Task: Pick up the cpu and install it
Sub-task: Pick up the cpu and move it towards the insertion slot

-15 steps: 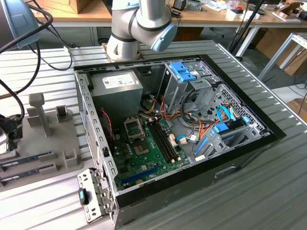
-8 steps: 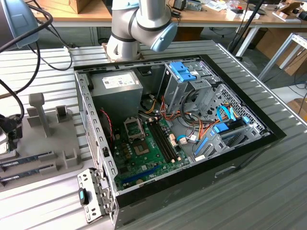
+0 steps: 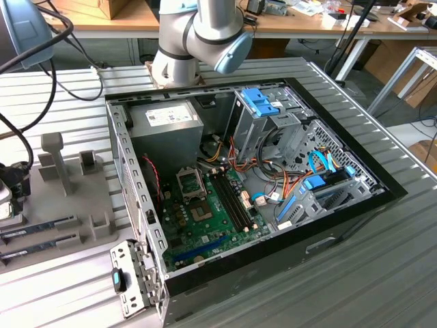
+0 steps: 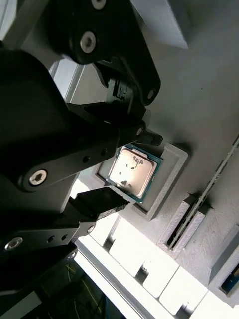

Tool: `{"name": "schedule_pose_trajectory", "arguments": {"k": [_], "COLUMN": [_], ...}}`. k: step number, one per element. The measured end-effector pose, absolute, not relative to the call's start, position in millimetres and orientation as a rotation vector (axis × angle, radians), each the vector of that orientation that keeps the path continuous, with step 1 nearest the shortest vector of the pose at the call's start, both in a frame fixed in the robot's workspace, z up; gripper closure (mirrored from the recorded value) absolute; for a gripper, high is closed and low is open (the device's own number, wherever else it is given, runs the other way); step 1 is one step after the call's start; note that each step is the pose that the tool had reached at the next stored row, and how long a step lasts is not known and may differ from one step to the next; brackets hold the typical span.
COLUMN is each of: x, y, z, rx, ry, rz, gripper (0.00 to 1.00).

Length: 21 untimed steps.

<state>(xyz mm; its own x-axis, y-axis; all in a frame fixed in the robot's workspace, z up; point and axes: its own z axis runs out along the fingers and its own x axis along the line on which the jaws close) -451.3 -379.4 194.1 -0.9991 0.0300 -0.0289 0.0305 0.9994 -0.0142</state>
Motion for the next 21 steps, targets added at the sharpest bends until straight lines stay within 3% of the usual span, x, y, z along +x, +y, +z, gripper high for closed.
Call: {"name": "schedule_pose_trajectory", "arguments": {"k": [10, 12, 21], "x": [-453.6, -453.6, -453.6], "y": [-378.4, -378.4, -378.4], "z": [188.8, 188.6, 187.1], "rx": [0.045, 0.045, 0.045], "ry": [3.113, 3.113, 3.113], "rz": [-0.023, -0.023, -0.023], "gripper": [0.4, 0.53, 0.53]}}
